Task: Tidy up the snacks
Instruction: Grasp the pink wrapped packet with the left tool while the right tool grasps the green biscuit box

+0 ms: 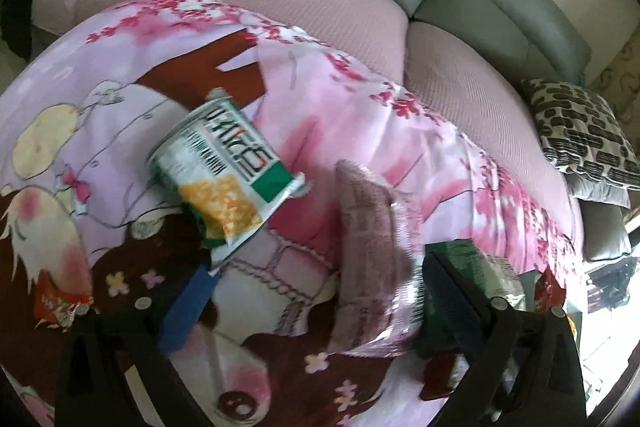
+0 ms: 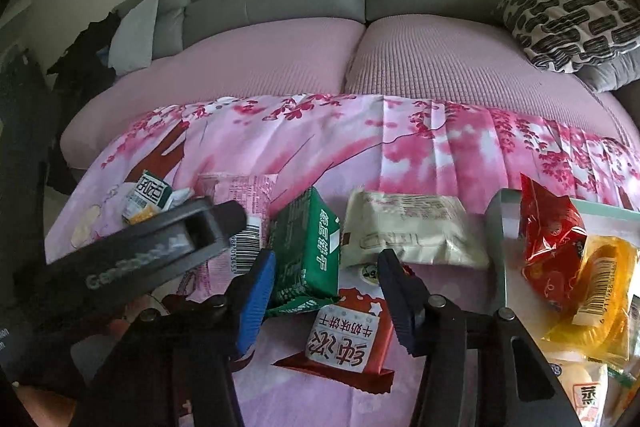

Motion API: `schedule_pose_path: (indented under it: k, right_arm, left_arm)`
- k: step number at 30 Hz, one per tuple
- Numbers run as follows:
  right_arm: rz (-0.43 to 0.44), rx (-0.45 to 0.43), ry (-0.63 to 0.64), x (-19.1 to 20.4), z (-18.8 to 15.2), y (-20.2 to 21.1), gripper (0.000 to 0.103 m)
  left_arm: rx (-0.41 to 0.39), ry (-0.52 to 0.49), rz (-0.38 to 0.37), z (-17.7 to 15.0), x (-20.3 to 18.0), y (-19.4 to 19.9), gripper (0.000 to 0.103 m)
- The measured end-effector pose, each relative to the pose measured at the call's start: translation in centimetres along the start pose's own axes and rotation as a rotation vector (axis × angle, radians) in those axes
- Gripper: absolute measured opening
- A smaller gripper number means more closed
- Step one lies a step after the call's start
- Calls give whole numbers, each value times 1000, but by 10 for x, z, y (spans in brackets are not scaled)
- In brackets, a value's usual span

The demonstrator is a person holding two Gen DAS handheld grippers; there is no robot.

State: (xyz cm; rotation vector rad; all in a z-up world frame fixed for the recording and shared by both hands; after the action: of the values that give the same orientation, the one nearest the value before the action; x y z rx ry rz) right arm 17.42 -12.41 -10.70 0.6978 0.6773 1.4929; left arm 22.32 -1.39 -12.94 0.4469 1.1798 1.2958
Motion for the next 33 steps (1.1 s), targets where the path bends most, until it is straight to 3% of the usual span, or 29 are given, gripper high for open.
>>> schedule_pose_path:
  k: [11,14,23,27,31,33]
  right_arm:
    - [2,-1,20,1,-1,0,56]
    - [-2,2,29,2,-1,0,56]
    - [-3,2,73,12,0,-1,56]
    - [12,3,103,22,-1,-2,56]
    - [29,1,117,31,-2,-4,49]
    - [50,9,99,33,-4,-7,39]
  left_arm:
    - [22,-82,37,-9,-18,-13,94]
    - [14,-82,81,-8,-10,-13,87]
    - [-8,-60,201,-1,29,-3,86]
    - [-13,-42,214,0,44,6,72]
    - [0,-43,201,-3,46,11,64]
    - [11,-45,183,-5,44,13,61]
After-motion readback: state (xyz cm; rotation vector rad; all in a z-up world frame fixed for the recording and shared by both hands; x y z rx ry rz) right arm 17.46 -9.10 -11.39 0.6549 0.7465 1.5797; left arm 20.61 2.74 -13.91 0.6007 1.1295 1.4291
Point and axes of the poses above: each gripper's, at about its wrist camera, not at the fingertips, and y roughly against the way its jaws point, x to its left, z to its top, the point moved 10 cm from there along -y, roughly the way its jaws point, and after that the axes turned 7 degrees about y, right-handed, at the moved point
